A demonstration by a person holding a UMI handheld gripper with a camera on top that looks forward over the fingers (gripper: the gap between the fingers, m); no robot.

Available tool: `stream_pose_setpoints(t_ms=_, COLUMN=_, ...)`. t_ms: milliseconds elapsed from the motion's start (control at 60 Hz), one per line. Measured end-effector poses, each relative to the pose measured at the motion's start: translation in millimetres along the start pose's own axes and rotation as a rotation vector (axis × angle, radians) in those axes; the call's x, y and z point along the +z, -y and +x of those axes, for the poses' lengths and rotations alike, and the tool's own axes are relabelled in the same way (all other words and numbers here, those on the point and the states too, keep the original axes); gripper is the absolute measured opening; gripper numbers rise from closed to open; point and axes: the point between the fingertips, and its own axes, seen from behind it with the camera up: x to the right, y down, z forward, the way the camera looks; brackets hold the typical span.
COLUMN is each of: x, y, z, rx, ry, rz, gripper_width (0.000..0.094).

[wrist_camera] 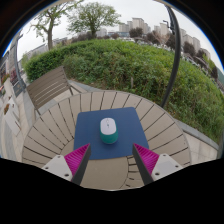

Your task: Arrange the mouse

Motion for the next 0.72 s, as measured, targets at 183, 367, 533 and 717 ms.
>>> stream_pose_setpoints(t_ms=183, x=-120, y=-65, z=4, rx=-0.023, ry=-0.040, rz=-0.069, gripper_width=0.0852)
stream_pose_setpoints(t_ms=367, x=-184, y=-113, z=1, rx=-0.031, ry=-0.035, rz=-0.106, gripper_width=0.0842)
stream_pose_setpoints(t_ms=533, x=-196, y=-119, z=3, rx=-0.058, ry=-0.044, rz=-0.093, gripper_width=0.0846)
stream_pose_setpoints(t_ms=717, x=-205, y=-115, z=4, rx=-0.020, ry=-0.048, rz=-0.077, gripper_width=0.0845)
